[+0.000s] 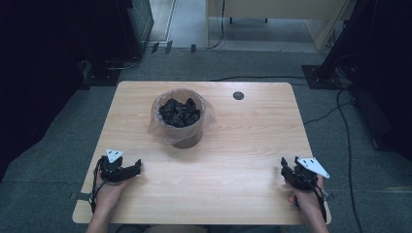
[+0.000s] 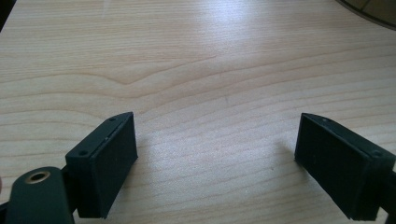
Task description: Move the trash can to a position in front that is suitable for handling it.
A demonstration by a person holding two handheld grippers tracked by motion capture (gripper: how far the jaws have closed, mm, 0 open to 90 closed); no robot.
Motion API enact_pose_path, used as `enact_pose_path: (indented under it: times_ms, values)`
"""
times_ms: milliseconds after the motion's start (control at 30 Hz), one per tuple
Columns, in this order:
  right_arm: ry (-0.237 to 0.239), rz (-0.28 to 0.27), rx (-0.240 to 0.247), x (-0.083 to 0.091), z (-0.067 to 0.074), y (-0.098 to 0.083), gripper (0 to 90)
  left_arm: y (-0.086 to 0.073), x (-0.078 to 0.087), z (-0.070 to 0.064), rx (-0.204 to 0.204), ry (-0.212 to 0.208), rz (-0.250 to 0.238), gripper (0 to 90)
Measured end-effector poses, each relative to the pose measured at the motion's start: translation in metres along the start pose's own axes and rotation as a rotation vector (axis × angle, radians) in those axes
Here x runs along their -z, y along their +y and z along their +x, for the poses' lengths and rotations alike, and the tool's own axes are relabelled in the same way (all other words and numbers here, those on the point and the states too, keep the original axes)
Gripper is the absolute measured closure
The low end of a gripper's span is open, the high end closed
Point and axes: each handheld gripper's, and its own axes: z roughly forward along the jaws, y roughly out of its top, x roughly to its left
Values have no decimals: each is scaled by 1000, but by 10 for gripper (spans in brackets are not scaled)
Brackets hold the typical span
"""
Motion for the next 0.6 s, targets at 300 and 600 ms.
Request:
enact_pose_path:
  times_ms: [300, 600]
  values:
    - [163, -67, -24, -16, 45, 45, 645, 1, -1, -2, 11, 14, -2, 132]
    - [253, -120, -3, -53, 108, 83, 586, 0, 0, -2, 14, 15, -3, 133]
